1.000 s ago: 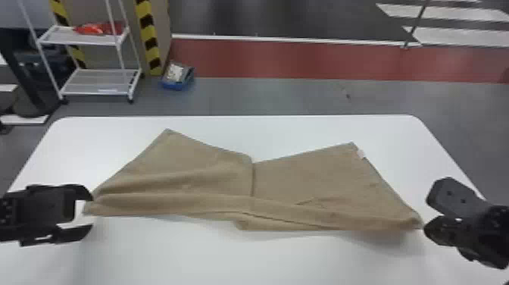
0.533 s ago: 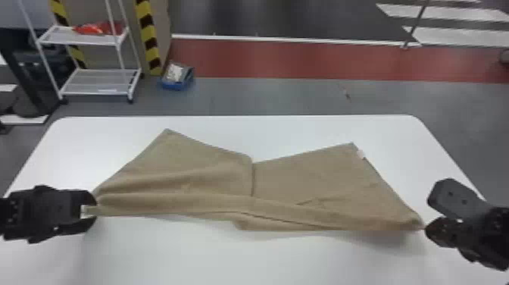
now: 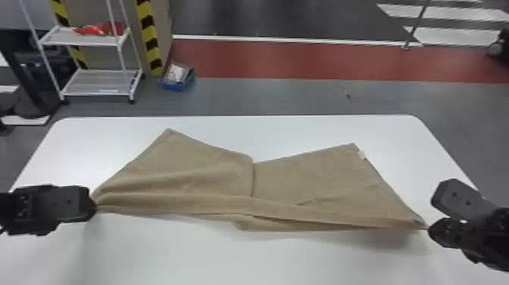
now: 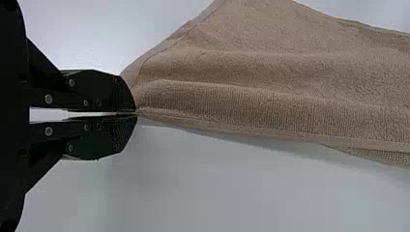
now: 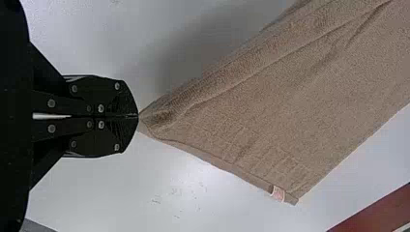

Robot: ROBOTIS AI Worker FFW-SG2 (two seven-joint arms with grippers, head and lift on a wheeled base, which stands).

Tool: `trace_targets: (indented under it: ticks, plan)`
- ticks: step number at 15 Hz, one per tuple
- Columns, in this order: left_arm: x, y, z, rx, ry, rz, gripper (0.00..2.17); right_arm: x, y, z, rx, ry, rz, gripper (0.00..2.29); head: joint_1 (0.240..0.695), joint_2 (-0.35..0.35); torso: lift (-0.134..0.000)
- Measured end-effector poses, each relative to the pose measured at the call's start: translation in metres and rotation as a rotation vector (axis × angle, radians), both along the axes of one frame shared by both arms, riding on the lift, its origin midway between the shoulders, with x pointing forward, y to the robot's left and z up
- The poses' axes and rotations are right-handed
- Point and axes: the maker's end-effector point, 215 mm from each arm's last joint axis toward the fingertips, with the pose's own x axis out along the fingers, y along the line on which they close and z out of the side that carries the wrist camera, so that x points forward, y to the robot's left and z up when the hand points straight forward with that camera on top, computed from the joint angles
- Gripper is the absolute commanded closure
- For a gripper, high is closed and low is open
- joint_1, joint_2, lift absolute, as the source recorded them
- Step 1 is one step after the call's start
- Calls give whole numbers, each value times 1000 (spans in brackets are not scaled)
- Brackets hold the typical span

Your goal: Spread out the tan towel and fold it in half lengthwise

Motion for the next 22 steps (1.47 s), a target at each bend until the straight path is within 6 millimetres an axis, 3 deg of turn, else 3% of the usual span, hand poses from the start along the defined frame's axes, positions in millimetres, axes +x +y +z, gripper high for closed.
trace_targets:
  ticks: [4, 7, 9, 14, 22]
  plan:
    - [-5, 3, 21, 10, 9, -15, 1349, 1, -6, 15, 10, -33, -14, 1413, 695, -70, -125]
    - [-40, 21, 54, 37, 81, -29, 1352, -5, -10, 22, 9, -41, -20, 1413, 695, -69, -125]
    - [-66, 30, 64, 61, 137, -30, 1352, -9, -7, 18, 11, -30, -13, 1413, 695, -45, -125]
    - [-122, 46, 56, 119, 305, -9, 1352, -11, 15, 11, 31, -10, 26, 1413, 695, 13, -125]
    - [-128, 66, 70, 188, 303, 51, 1352, -16, 15, 18, 36, -3, 32, 1413, 695, 53, -125]
